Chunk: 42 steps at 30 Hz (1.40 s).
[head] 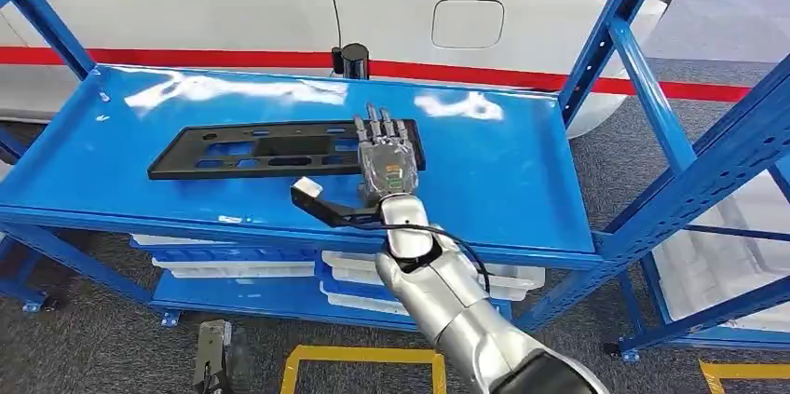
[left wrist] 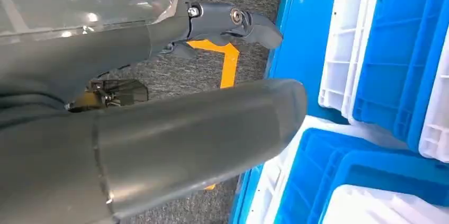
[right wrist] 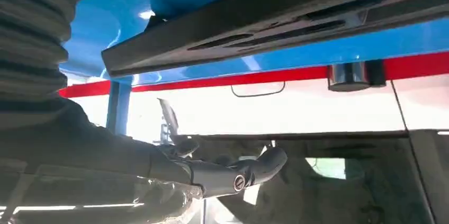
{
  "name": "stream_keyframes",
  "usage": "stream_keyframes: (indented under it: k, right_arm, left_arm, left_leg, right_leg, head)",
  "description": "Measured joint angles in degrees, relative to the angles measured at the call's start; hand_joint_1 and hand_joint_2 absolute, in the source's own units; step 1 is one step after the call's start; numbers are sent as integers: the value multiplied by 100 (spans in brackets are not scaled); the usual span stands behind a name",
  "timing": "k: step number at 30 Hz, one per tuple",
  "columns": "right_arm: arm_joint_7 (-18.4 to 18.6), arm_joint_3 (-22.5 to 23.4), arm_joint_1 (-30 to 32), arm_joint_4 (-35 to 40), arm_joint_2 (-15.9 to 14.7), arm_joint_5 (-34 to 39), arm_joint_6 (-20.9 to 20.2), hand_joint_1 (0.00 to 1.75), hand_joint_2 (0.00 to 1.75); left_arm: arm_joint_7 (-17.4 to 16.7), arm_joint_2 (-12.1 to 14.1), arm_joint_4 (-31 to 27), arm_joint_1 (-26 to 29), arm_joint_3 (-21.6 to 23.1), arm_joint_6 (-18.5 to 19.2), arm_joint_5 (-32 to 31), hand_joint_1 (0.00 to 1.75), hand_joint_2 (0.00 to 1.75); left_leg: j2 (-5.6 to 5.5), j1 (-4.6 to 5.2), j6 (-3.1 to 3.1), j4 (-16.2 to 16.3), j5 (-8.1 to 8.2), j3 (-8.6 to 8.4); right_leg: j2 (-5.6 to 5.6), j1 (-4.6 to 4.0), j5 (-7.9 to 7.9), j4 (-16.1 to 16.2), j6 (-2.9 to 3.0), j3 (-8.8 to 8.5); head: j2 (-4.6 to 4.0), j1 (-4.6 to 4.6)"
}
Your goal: Take the parts from the cabinet and place them on the table.
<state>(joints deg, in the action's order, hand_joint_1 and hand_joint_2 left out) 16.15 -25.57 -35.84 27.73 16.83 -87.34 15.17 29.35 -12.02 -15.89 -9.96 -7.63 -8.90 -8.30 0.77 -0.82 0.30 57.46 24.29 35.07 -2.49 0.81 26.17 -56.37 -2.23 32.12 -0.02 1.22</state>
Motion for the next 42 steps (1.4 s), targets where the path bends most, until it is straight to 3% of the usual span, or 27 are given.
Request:
stream_keyframes:
  k: [4,5,6,10,19,22,23,24,25,36,42]
  right_arm:
    - [102,-131,-102,-144,65,0,-131,7,175]
    - [129,-177,-123,-173,74,0,-157,49,175]
    - [155,-235,-144,-201,94,0,-216,168,175]
    - [223,-509,-219,-310,144,-2,-334,171,175]
    - [234,-1027,-328,-511,251,-2,-441,166,175]
    - [236,-1145,-354,-568,269,-2,-472,141,175]
    - [236,-1185,-360,-588,271,-2,-492,122,175]
    - [236,-1218,-362,-608,280,-2,-498,49,175]
    - [236,-1261,-362,-627,286,-2,-503,2,175]
    - [339,-1499,-408,-706,301,-4,-432,0,175]
    - [446,-1725,-469,-693,332,-4,73,0,175]
  left_arm:
    - [-2,-4,0,-1,-15,-48,68,0,0]
    - [-2,-4,0,-2,-22,-59,98,0,0]
    - [-4,-4,0,-4,-26,-78,120,0,0]
    - [4,-7,0,-4,-52,-109,234,0,0]
    - [92,-18,0,0,-146,-184,443,0,0]
    - [105,-20,0,5,-166,-197,474,0,0]
    - [109,-20,0,8,-186,-203,485,0,0]
    - [109,-20,0,11,-201,-203,494,0,0]
    - [111,-20,0,13,-212,-208,511,0,0]
    - [127,-33,0,23,-269,-201,518,0,0]
    - [125,-59,0,38,-306,-208,492,0,0]
  left_leg:
    - [0,0,0,0,0,1]
    - [1,0,0,0,0,1]
    - [1,0,0,0,0,1]
    - [0,-1,0,0,0,1]
    - [-1,0,0,0,0,2]
    - [-1,0,0,0,0,3]
    - [-1,0,0,0,0,3]
    - [0,0,0,0,0,3]
    - [0,0,0,0,0,3]
    - [0,0,0,0,0,3]
    - [-1,0,0,0,0,3]
  right_leg:
    - [0,0,0,0,0,1]
    - [0,0,0,0,0,1]
    - [0,0,0,0,0,2]
    - [0,-1,0,0,0,2]
    - [0,0,0,0,0,2]
    - [0,0,0,0,0,2]
    - [0,0,0,0,0,2]
    - [0,0,0,0,0,2]
    - [0,0,0,0,0,2]
    - [0,0,0,0,0,2]
    - [0,0,0,0,0,2]
  head:
    - [0,0]
    - [0,-2]
    - [0,0]
    - [0,-2]
    - [0,0]
    - [0,0]
    - [0,0]
    - [0,0]
    - [0,-2]
    - [0,0]
    - [0,0]
